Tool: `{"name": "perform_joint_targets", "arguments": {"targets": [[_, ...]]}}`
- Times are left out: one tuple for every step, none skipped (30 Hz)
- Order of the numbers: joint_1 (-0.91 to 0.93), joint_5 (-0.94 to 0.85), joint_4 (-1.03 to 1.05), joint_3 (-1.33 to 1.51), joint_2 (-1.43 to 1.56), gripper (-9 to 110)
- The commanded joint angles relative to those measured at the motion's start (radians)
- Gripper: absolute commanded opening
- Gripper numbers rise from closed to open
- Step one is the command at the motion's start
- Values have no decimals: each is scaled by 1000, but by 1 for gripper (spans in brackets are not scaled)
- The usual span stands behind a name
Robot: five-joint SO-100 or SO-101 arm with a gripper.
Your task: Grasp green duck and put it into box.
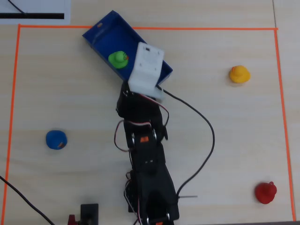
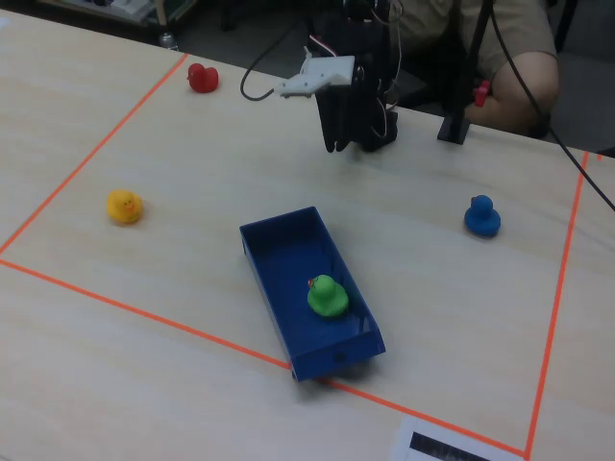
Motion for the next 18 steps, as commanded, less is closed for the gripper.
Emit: {"name": "perform_joint_targets", "arguments": {"targets": [[32, -37, -25, 359, 480, 0], [34, -46, -8, 413, 546, 0], [35, -51, 12, 459, 603, 0], [38, -52, 32, 495, 647, 0], [43, -55, 52, 526, 681, 0], [44, -61, 69, 555, 709, 0], [48, -67, 84, 588, 736, 0], [48, -74, 104, 623, 765, 0], [44, -77, 130, 660, 793, 0], [40, -80, 160, 696, 808, 0], [37, -80, 184, 729, 808, 0], [40, -80, 199, 759, 808, 0], [43, -83, 209, 793, 808, 0], [43, -101, 224, 827, 808, 0], [41, -118, 238, 865, 808, 0], [41, -127, 236, 900, 808, 0], [43, -143, 235, 936, 808, 0], [43, -152, 233, 969, 808, 0]]}}
